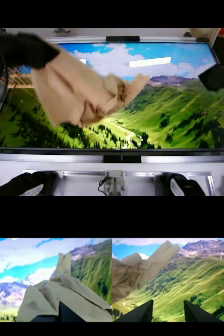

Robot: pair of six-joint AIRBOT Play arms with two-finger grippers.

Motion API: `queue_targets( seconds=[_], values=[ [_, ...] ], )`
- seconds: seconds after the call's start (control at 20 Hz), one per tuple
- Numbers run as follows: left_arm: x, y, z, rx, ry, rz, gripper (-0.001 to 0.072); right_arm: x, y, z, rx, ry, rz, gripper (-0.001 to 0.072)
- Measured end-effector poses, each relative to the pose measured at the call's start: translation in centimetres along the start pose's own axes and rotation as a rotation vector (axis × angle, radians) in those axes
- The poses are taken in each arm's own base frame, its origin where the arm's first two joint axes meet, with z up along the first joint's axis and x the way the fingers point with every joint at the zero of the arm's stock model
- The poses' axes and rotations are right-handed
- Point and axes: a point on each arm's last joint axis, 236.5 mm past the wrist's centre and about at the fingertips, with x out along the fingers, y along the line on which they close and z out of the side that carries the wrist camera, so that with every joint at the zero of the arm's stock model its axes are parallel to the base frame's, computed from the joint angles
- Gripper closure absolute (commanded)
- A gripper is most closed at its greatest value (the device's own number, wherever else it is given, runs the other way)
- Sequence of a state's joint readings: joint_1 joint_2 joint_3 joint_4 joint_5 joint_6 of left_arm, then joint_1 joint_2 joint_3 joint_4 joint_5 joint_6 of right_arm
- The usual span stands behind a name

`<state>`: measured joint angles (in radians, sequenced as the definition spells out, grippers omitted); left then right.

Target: Fold the shirts.

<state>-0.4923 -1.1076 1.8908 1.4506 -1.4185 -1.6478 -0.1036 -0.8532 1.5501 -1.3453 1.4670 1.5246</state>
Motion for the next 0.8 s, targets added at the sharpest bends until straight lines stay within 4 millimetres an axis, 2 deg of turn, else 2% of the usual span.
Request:
queue_targets(
  seconds=[0.1, 0.15, 0.2, 0.35, 0.4, 0.45, 0.5, 0.55, 0.65, 0.8],
  values=[
    [0.0, 2.4, -4.6, -0.024, 0.134, 0.11, 0.0654, 0.1, 0.3, -2.4, 0.006, 0.075, 0.013, 0.0198],
    [0.4, 3.6, -6.9, -0.034, 0.198, 0.161, 0.0655, 0.8, 0.6, -3.9, 0.016, 0.122, 0.031, 0.0077],
    [1.0, 4.9, -9.1, -0.046, 0.259, 0.21, 0.0654, 1.8, 1.0, -5.4, 0.03, 0.171, 0.059, 0.0037],
    [4.0, 9.1, -15.5, -0.089, 0.416, 0.338, 0.0653, 6.2, 2.8, -10.0, 0.092, 0.302, 0.176, 0.0037],
    [5.1, 10.5, -17.4, -0.118, 0.45, 0.372, 0.0632, 7.8, 3.3, -11.4, 0.12, 0.335, 0.212, 0.0038],
    [6.0, 11.9, -18.9, -0.148, 0.477, 0.406, 0.049, 9.4, 3.8, -12.5, 0.144, 0.359, 0.241, 0.0037],
    [6.8, 13.2, -20.2, -0.182, 0.498, 0.432, 0.0189, 10.9, 4.5, -13.6, 0.161, 0.387, 0.27, 0.0037],
    [7.3, 14.2, -21.3, -0.214, 0.519, 0.453, 0.0023, 12.5, 5.3, -14.6, 0.162, 0.412, 0.29, 0.0037],
    [7.6, 15.9, -22.1, -0.269, 0.526, 0.486, 0.002, 15.3, 6.9, -15.9, 0.141, 0.441, 0.314, 0.0038],
    [6.9, 17.6, -21.4, -0.324, 0.503, 0.509, 0.0022, 19.7, 8.7, -17.0, 0.129, 0.448, 0.317, 0.0039]
  ],
)
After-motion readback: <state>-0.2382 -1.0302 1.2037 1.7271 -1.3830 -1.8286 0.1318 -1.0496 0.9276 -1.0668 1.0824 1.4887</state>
